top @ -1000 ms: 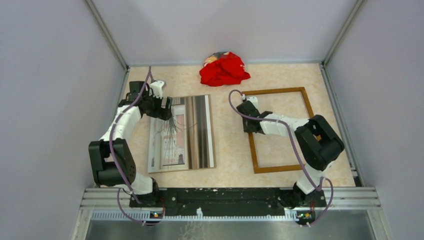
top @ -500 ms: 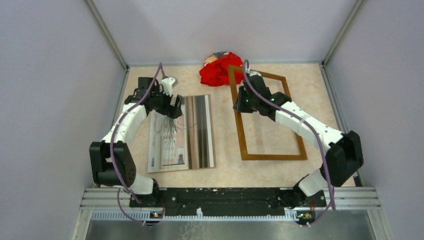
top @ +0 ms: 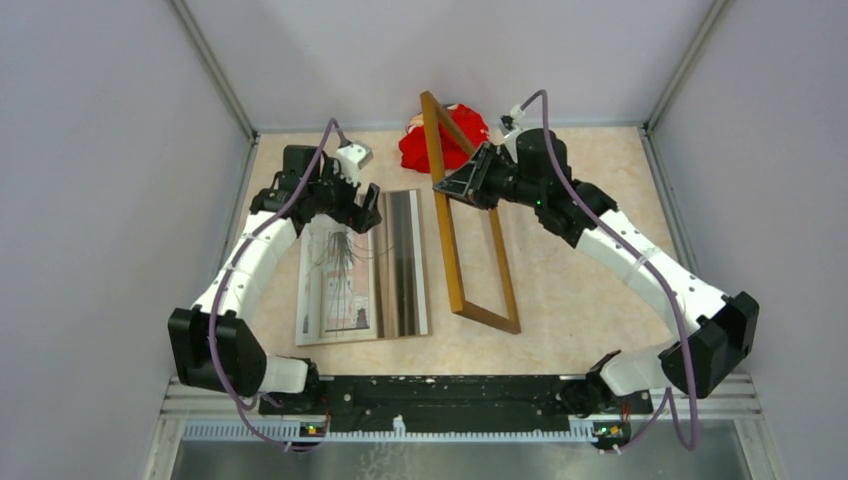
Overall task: Put the photo into the frame
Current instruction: Turn over the photo frame at the center of the board.
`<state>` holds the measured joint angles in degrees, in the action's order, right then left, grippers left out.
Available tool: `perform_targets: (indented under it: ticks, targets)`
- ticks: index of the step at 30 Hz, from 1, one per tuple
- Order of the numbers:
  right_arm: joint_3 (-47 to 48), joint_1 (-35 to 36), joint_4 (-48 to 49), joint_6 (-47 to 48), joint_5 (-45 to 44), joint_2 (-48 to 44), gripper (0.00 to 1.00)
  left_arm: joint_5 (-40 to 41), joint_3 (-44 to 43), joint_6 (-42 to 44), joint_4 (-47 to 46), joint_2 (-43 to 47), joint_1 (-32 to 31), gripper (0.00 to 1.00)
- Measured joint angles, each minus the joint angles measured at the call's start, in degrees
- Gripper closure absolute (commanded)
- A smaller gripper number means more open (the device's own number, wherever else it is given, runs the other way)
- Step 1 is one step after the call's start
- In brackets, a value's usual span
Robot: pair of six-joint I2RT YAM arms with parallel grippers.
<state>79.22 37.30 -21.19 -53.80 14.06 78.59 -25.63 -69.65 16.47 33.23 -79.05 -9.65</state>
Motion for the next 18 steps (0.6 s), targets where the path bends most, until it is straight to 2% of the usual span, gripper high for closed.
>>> perform_targets:
  ticks: [8, 17, 18]
  targets:
    - [-9.16, -2.03, 17.99, -15.96, 10.01, -0.22, 1.00, -0.42, 0.00, -0.44, 0.02, 1.92, -0.90, 0.01]
    - [-20.96, -9.20, 36.89, -29.83, 16.57, -2.08, 1.00, 0.52, 0.00, -0.50, -0.02, 1.90, -0.98, 0.01]
    - [-21.86, -10.14, 38.01, -30.56, 17.14, -2.43, 0.94, 0.66, 0.00, -0.50, -0.04, 1.90, -0.98, 0.01]
